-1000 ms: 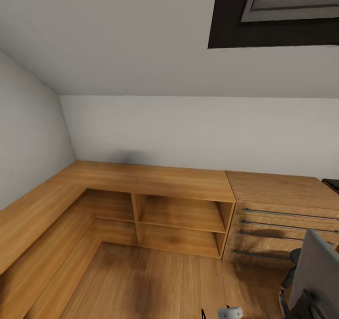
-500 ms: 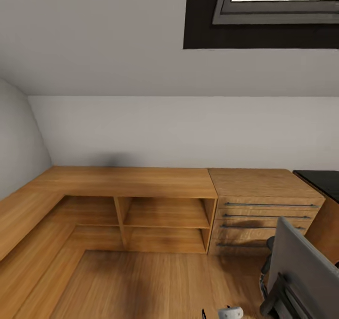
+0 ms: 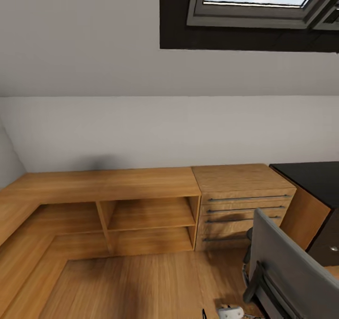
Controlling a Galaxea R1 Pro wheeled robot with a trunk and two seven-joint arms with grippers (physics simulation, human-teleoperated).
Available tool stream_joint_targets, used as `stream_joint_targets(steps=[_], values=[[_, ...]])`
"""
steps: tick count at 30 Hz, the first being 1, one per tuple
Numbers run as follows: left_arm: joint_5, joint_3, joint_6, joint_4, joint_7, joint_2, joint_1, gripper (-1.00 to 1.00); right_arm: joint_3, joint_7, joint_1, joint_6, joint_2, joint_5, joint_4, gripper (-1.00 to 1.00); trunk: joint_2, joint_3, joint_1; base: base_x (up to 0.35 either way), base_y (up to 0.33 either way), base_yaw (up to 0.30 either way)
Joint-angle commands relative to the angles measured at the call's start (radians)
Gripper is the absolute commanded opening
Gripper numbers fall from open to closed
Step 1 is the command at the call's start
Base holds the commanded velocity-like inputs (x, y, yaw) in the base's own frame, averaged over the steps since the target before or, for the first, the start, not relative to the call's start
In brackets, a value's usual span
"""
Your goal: In the bedroom, organize the workspace by keeping the computer under the desk, ensuring the monitor is on the desk, placing the keyboard on the desk next to the monitor, placing the mouse on the desk next to the keyboard, moving the folder from the swivel chair onto the desk next to the mouse, stacking the notebook on top of the folder with the pen on top of the notebook, and positioning the swivel chair next to the desk.
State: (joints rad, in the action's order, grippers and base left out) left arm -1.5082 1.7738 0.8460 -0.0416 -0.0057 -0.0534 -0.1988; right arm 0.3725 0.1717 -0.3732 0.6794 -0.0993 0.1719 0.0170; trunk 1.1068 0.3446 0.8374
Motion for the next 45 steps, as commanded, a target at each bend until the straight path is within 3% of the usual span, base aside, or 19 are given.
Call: stream_joint_targets(steps=[1,11,14,19,20,23,25,32,45], values=[[-0.01,0.008,0.003,-0.003,-0.001,0.001,-0.001,1.0,0.009,0.003,-0.001,0.003,-0.001,0.007,0.002,1.0,0.001,0.001,0.0,0.0,0.0,-0.253],[-0.012,0.008,-0.005,-0.003,0.0,0.043,-0.001,1.0,0.009,0.003,-0.001,0.003,0.0,0.008,0.001,1.0,0.001,0.001,0.0,0.0,0.0,-0.231],[-0.011,0.012,-0.043,-0.003,0.004,0.048,-0.001,1.0,0.009,0.003,-0.001,0.004,0.0,0.008,0.001,1.0,0.001,0.001,0.0,0.0,0.0,-0.203],[-0.008,0.016,-0.25,-0.003,0.008,0.052,-0.001,1.0,0.009,0.003,-0.001,0.003,0.0,0.008,0.001,1.0,0.001,0.001,0.0,0.0,0.0,-0.191],[-0.008,0.017,-0.321,-0.004,0.007,0.053,-0.001,1.0,0.009,0.003,-0.001,0.003,0.0,0.008,0.001,1.0,0.001,0.001,0.0,0.0,0.0,-0.183],[-0.007,0.018,-0.414,-0.004,0.003,0.055,-0.001,1.0,0.009,0.003,-0.001,0.003,0.0,0.009,0.001,1.0,0.001,0.001,0.0,0.0,0.0,-0.181],[-0.008,0.016,-0.432,-0.004,-0.001,0.058,-0.001,1.0,0.009,0.003,-0.001,0.004,0.0,0.009,0.001,1.0,0.001,0.001,0.0,0.0,0.0,-0.182],[-0.01,0.011,-0.362,-0.004,-0.005,0.064,-0.001,1.0,0.009,0.004,-0.001,0.005,0.0,0.009,0.001,1.0,0.001,0.001,0.0,0.0,0.0,-0.222],[-0.011,0.008,-0.316,-0.004,-0.005,0.07,-0.001,1.0,0.009,0.005,-0.001,0.006,0.0,0.009,0.001,1.0,0.001,0.001,0.0,0.0,0.146,-0.253]])
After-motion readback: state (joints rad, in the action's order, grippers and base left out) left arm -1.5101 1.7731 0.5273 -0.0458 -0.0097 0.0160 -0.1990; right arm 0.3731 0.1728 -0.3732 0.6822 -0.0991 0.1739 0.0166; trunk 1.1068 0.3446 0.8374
